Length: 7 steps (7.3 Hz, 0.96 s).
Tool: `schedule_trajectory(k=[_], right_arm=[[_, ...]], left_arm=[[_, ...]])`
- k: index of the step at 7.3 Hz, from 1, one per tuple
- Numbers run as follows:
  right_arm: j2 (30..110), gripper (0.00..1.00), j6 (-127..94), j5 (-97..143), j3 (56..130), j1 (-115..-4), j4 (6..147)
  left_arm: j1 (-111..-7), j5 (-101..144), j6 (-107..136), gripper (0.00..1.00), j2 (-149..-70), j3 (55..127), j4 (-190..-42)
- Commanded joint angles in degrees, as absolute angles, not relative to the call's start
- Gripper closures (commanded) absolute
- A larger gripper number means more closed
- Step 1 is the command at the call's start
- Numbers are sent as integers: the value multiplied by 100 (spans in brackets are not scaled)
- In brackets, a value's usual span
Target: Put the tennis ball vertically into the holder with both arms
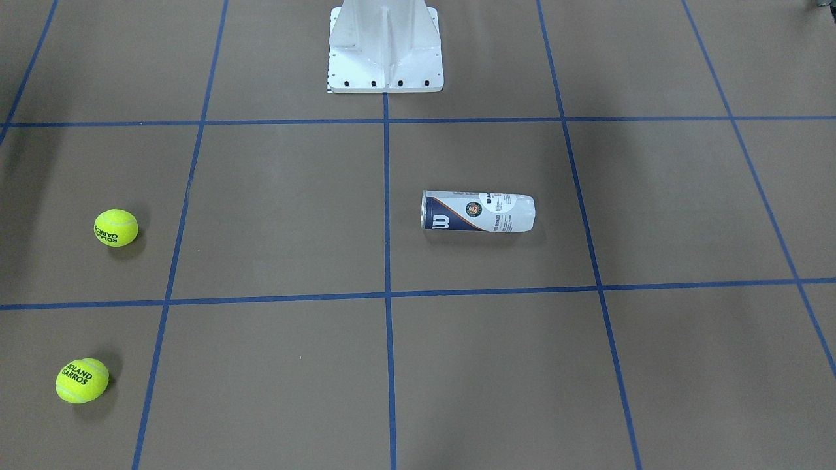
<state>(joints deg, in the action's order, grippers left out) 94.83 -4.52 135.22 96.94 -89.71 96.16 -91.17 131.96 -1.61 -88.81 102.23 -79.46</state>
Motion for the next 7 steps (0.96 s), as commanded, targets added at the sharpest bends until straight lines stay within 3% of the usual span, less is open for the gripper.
schedule_trajectory(k=[1, 2, 3, 7], right_arm=[[9466, 1, -466, 13526, 9694, -8974, 9615], [9448, 1, -483, 13535, 9720, -8974, 9615], [9440, 1, -483, 13570, 9747, -8965, 9615], [9431, 1, -475, 13825, 9800, -8965, 9607]], left_arm=[[-9105, 13550, -132, 0, -8877, 10773, -7972], [-9071, 14023, -158, 0, -8999, 10845, -8041], [-8827, 13992, -167, 0, -9687, 10854, -8173], [-6941, 14002, -114, 1, -11201, 10986, -8550]])
